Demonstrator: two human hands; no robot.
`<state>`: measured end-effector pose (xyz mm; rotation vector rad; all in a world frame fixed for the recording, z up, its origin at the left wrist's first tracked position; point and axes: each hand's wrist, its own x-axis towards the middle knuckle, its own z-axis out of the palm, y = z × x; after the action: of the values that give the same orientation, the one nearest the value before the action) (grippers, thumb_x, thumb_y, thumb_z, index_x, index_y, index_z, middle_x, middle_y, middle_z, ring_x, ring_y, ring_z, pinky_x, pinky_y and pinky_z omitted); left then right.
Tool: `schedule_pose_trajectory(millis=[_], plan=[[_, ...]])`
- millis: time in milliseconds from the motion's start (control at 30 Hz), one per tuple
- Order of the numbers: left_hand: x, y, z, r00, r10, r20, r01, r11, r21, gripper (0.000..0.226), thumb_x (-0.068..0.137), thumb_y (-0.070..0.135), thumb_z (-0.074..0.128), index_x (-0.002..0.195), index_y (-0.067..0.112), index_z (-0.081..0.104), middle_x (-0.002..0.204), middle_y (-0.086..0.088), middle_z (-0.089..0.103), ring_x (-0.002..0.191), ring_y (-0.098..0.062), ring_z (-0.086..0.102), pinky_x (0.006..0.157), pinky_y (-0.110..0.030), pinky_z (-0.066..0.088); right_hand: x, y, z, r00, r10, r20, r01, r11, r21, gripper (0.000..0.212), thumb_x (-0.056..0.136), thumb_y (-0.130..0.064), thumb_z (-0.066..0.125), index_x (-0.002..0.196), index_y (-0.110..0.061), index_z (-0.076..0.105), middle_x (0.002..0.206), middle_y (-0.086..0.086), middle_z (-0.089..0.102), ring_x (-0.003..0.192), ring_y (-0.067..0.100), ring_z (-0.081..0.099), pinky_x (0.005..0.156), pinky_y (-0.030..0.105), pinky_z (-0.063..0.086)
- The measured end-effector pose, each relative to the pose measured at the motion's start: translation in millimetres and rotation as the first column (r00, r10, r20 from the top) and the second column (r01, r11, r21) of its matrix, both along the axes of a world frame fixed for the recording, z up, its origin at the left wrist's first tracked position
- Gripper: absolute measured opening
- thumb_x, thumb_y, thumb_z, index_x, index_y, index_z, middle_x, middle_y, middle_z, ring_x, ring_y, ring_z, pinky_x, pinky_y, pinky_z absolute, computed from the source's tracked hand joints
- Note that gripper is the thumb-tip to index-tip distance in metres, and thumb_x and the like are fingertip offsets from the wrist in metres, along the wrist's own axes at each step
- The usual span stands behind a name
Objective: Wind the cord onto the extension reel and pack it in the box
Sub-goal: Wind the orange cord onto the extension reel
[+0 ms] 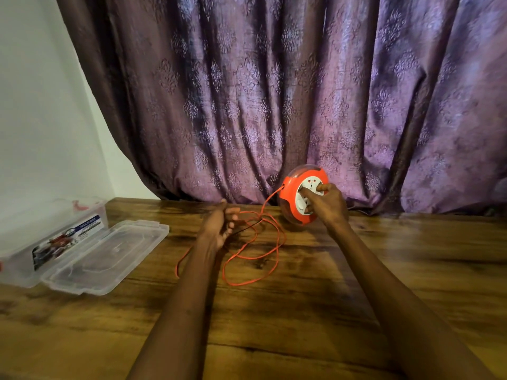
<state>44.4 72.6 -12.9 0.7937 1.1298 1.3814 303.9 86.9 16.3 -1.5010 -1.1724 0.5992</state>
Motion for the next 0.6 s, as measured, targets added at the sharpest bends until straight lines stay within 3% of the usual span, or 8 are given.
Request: schedule_pose_trajectory(millis=[133, 167, 233, 267, 300, 467, 533, 600], plan=[[14, -11, 17, 0.924, -0.061, -0.378, 0.140, 0.972, 0.186, 0.031, 0.097, 0.034, 0.058, 0.082, 0.009, 0.070, 0.055, 0.008, 0.064, 0.035, -0.002, 0.049, 0.034, -0.015, 0.033, -1, -2, 2, 1.000, -0.007, -0.015, 0.007, 1.000, 0.007, 0.066, 0.049, -0.071, 0.071, 0.099, -0.030, 0.055, 0.089, 0.006, 0.076, 0.085, 0.033, 0.072, 0.086, 0.049, 0.057], [15, -15, 19, 0.845, -0.107, -0.523, 0.252, 0.944, 0.213, 0.024, 0.095, 0.025, 0.063, 0.086, 0.004, 0.071, 0.060, 0.008, 0.067, 0.041, 0.000, 0.054, 0.040, -0.013, 0.038, -1, -3, 3, 1.000, -0.017, -0.014, 0.017, 1.000, 0.003, 0.067, 0.049, -0.071, 0.070, 0.100, -0.030, 0.055, 0.090, 0.006, 0.076, 0.086, 0.033, 0.072, 0.087, 0.048, 0.057], [14, -19, 16, 0.576, -0.168, -0.800, 0.468, 0.870, 0.154, 0.016, 0.092, 0.010, 0.067, 0.091, -0.006, 0.070, 0.071, 0.001, 0.064, 0.051, 0.004, 0.053, 0.053, -0.006, 0.038, -2, -7, 4, 0.998, -0.060, 0.004, 0.060, 0.998, 0.006, 0.068, 0.048, -0.074, 0.067, 0.099, -0.031, 0.055, 0.098, 0.004, 0.075, 0.090, 0.030, 0.071, 0.088, 0.045, 0.056], [14, -18, 12, 0.477, -0.160, -0.864, 0.504, 0.856, 0.119, 0.013, 0.092, 0.008, 0.067, 0.091, -0.004, 0.070, 0.075, -0.003, 0.061, 0.052, 0.005, 0.050, 0.055, -0.006, 0.036, -1, -10, 5, 0.996, -0.089, 0.021, 0.089, 0.996, 0.012, 0.069, 0.048, -0.076, 0.065, 0.099, -0.032, 0.055, 0.103, 0.004, 0.073, 0.094, 0.029, 0.069, 0.088, 0.043, 0.055], [14, -19, 11, 0.452, -0.147, -0.880, 0.505, 0.855, 0.117, 0.010, 0.093, 0.007, 0.064, 0.091, -0.002, 0.070, 0.075, -0.005, 0.060, 0.051, 0.005, 0.048, 0.055, -0.008, 0.035, -1, -11, 5, 0.993, -0.112, 0.040, 0.112, 0.994, 0.017, 0.069, 0.047, -0.077, 0.064, 0.099, -0.032, 0.055, 0.107, 0.003, 0.072, 0.097, 0.029, 0.068, 0.088, 0.041, 0.053], [3, -17, 19, 0.688, 0.022, -0.726, 0.339, 0.874, 0.349, 0.014, 0.096, 0.001, 0.057, 0.098, -0.004, 0.069, 0.048, 0.017, 0.060, 0.047, 0.008, 0.048, 0.055, -0.012, 0.035, 3, -13, 1, 0.992, -0.125, 0.033, 0.126, 0.992, -0.024, 0.072, 0.051, -0.078, 0.066, 0.103, -0.030, 0.054, 0.108, 0.012, 0.072, 0.104, 0.030, 0.067, 0.093, 0.043, 0.052], [-5, -14, 24, 0.807, 0.107, -0.581, 0.184, 0.889, 0.419, 0.013, 0.095, 0.004, 0.059, 0.098, -0.002, 0.070, 0.052, 0.011, 0.056, 0.045, 0.005, 0.043, 0.051, -0.014, 0.033, 4, -13, 0, 0.989, -0.147, 0.034, 0.148, 0.989, -0.029, 0.067, 0.053, -0.077, 0.068, 0.099, -0.032, 0.050, 0.110, 0.013, 0.071, 0.106, 0.031, 0.066, 0.094, 0.044, 0.051], [-10, -13, 26, 0.862, 0.140, -0.487, 0.102, 0.893, 0.437, 0.017, 0.094, 0.008, 0.061, 0.097, -0.007, 0.068, 0.060, -0.005, 0.052, 0.047, 0.001, 0.042, 0.050, -0.016, 0.034, 4, -12, -2, 0.986, -0.159, 0.052, 0.160, 0.987, -0.024, 0.066, 0.056, -0.075, 0.071, 0.102, -0.032, 0.052, 0.113, 0.013, 0.070, 0.108, 0.032, 0.064, 0.093, 0.043, 0.051]])
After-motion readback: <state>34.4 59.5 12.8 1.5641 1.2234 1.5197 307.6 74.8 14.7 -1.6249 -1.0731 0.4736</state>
